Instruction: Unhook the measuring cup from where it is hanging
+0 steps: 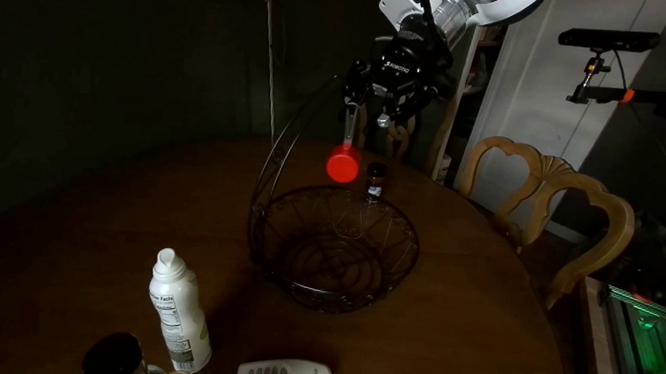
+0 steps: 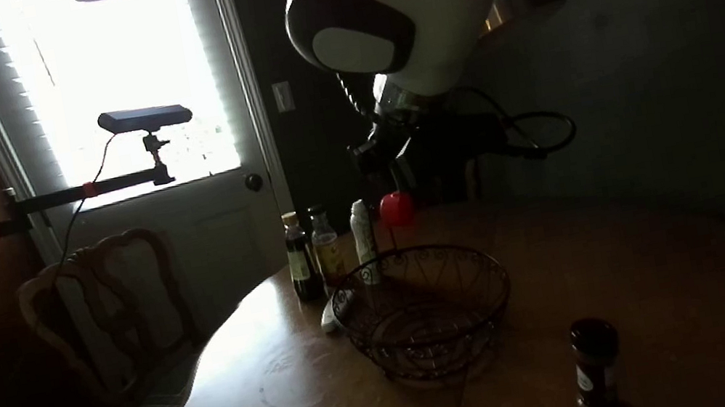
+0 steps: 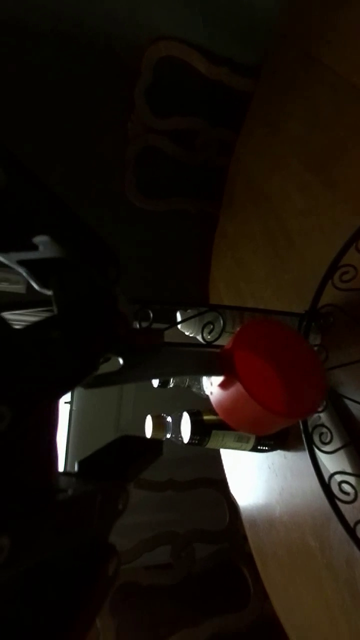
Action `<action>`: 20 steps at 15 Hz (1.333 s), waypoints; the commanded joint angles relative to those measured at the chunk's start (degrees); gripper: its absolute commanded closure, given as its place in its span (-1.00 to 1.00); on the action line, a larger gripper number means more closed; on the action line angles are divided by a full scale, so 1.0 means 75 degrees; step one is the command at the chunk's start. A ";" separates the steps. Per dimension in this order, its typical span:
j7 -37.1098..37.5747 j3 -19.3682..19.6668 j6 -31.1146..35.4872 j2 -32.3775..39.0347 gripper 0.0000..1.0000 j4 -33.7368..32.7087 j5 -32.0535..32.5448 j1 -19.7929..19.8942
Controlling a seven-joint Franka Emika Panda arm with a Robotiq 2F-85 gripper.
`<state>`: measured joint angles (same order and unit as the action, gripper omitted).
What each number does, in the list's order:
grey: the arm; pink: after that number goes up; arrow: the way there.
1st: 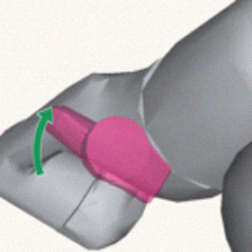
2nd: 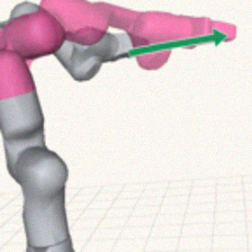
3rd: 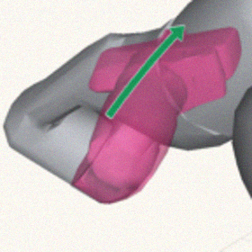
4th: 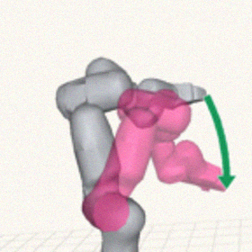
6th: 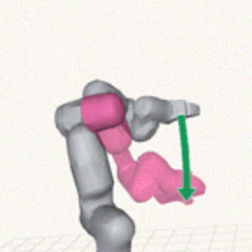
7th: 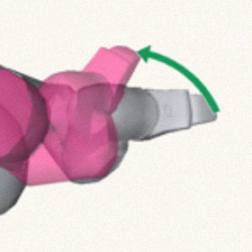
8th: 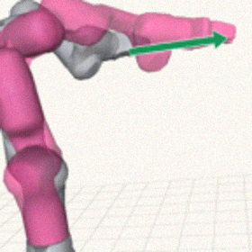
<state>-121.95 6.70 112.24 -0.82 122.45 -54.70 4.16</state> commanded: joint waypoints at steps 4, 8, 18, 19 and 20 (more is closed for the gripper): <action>-0.0708 0.0136 -0.1139 0.0406 0.07 -0.0469 -0.0138 0.0335; -0.0874 0.0211 -0.1533 0.0618 0.01 -0.0641 -0.0114 0.0506; -0.0817 0.0159 -0.1484 0.0825 0.02 -0.0712 -0.0203 0.0575; -0.0814 0.0154 -0.1478 0.0824 0.01 -0.0708 -0.0238 0.0573; -0.0800 0.0150 -0.1455 0.0824 0.02 -0.0706 -0.0270 0.0569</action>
<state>-127.69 8.07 101.64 4.49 117.86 -55.02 8.07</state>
